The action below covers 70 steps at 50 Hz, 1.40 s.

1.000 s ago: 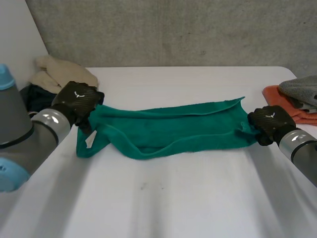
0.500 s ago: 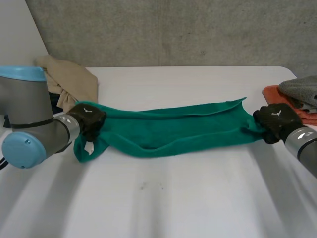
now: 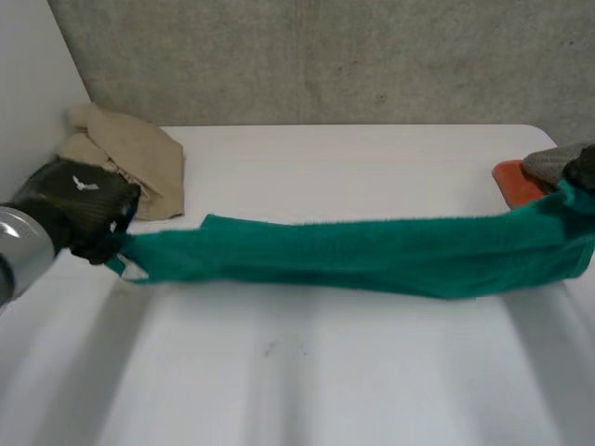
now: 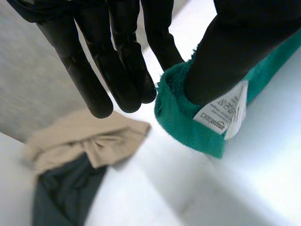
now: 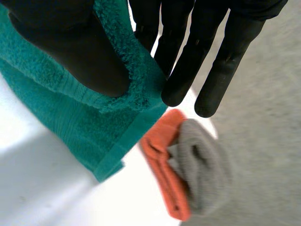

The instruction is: Fold the laundry.

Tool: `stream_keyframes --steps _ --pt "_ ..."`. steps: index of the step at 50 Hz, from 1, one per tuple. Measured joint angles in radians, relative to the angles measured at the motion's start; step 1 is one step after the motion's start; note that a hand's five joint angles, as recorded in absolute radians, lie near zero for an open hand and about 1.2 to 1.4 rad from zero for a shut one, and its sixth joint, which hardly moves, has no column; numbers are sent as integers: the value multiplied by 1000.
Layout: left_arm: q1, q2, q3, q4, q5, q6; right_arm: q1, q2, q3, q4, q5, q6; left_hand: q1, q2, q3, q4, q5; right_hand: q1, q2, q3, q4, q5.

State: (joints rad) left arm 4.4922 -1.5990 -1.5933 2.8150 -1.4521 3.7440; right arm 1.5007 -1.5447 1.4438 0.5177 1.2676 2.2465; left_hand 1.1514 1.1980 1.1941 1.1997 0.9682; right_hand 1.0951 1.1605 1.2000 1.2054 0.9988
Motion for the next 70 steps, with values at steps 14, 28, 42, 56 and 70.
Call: stream_keyframes --steps 14,28,42,56,70 --pt "-114 -521 476 485 -152 36 149 359 -209 -514 137 207 0 2 3 0 0 0 0 0 0 4" --pt "-125 -527 695 998 -234 43 177 328 -226 -1220 208 489 0 2 3 1 0 0 6 0 0 3" --pt "-127 -471 188 947 -167 -51 217 510 -180 -690 140 473 0 3 3 1 15 11 6 0 0 4" --pt "-141 -436 -45 948 -148 -45 218 586 -66 -587 92 465 0 3 4 1 15 -241 -313 -344 -348 -329" --pt "-141 -347 -99 941 -149 -50 234 494 24 -563 52 218 0 3 4 1 15 -360 -426 -455 -490 -488"
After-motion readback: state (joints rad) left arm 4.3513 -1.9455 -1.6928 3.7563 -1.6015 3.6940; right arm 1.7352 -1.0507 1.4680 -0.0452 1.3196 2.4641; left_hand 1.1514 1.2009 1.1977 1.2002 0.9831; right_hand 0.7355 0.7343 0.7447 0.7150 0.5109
